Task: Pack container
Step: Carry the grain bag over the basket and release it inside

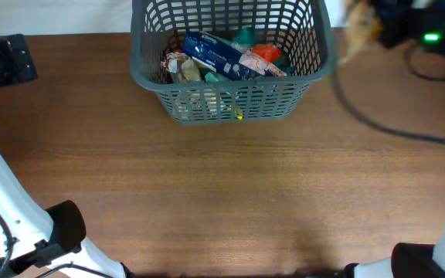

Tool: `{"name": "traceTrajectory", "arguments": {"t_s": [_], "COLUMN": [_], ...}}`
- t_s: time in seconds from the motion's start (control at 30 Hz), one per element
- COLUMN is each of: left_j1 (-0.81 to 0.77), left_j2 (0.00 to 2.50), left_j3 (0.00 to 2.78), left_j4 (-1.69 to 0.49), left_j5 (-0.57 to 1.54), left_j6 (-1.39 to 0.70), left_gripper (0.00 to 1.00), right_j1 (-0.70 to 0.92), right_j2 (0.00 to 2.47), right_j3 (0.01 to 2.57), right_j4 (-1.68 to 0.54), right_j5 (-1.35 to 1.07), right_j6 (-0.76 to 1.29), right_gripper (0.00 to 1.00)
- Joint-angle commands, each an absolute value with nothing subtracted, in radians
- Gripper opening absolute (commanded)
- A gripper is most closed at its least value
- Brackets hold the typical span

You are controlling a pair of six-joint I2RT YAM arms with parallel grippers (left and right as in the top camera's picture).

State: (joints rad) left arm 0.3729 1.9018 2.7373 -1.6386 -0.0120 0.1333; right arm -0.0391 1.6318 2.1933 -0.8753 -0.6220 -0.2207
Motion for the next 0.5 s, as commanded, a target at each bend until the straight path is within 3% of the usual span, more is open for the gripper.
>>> {"name": "traceTrajectory", "arguments": {"t_s": [0.0,0.47], "left_j1": [0.378,0.378], "left_j2": [1.900,1.900], "left_j3": [2.734,2.734], "left_j4": [-1.640,-1.640], "left_j5": [-0.015,-0.015], "left_j6": [0.125,0.125], "left_gripper": [0.99,0.99], "right_j1": [0.072,0.230], "right_j2": [1.689,2.004], "right_j3": [2.205,2.204], "right_j4": [-0.833,-0.628], "right_j5": [-0.551,-0.510], "right_j6": [-0.401,-0.498], "right_gripper": [0.04,0.04]}}
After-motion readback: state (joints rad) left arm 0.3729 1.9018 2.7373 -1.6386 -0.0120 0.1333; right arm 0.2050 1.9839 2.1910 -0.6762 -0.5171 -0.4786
